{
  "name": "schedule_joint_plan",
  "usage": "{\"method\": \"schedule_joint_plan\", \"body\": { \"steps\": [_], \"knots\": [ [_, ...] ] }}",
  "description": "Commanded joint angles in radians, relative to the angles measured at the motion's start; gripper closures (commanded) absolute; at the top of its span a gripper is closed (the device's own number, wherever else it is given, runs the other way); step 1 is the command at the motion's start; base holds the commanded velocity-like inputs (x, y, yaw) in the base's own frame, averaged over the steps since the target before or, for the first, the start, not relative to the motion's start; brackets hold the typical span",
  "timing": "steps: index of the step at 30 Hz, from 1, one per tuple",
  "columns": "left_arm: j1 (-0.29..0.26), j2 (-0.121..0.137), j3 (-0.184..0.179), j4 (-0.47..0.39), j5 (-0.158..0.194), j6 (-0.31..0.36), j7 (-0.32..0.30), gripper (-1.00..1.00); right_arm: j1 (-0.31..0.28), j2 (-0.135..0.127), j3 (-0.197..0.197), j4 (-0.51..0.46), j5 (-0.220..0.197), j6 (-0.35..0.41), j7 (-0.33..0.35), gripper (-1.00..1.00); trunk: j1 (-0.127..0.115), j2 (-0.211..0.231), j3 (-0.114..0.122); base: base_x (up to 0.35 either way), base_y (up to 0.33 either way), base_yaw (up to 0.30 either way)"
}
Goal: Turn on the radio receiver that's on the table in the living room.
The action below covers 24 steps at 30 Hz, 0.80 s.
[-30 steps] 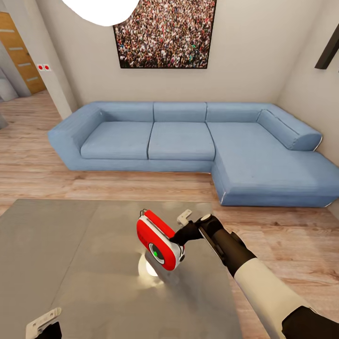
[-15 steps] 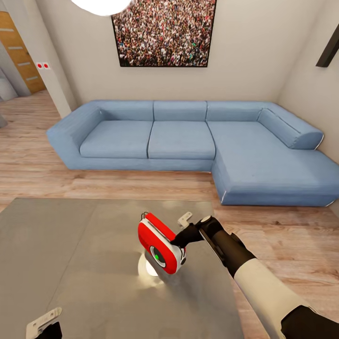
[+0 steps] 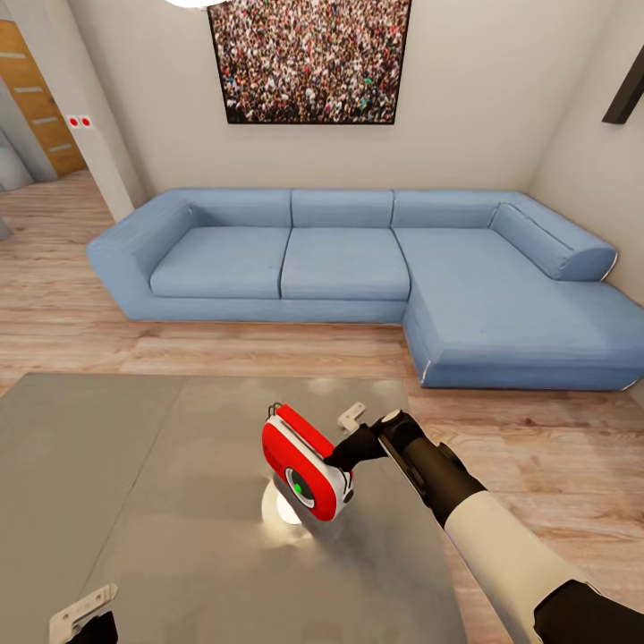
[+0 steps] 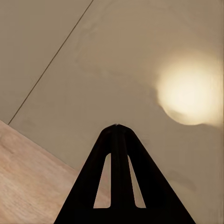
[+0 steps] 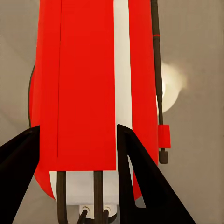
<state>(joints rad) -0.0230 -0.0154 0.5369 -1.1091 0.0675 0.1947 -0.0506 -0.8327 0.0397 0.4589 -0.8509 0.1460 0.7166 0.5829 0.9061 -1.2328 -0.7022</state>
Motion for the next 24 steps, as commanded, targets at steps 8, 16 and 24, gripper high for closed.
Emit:
{"method": "schedule_joint_plan", "body": {
  "steps": [8, 16, 24],
  "knots": [
    [0.000, 0.000, 0.000, 0.000, 0.000, 0.000, -0.006, 1.00, 0.000, 0.002, 0.006, -0.001, -0.008, 0.003, 0.000, 1.00, 0.000, 0.000, 0.000, 0.000, 0.000, 0.000],
    [0.000, 0.000, 0.000, 0.000, 0.000, 0.000, -0.006, 1.00, 0.000, 0.002, 0.003, -0.001, -0.009, 0.003, 0.000, 1.00, 0.000, 0.000, 0.000, 0.000, 0.000, 0.000],
    [0.028, -0.028, 0.007, -0.014, -0.004, 0.000, -0.003, 1.00, -0.028, 0.030, 0.007, 0.000, 0.001, 0.007, -0.001, 1.00, 0.000, 0.000, 0.000, 0.000, 0.000, 0.000]
  ]
}}
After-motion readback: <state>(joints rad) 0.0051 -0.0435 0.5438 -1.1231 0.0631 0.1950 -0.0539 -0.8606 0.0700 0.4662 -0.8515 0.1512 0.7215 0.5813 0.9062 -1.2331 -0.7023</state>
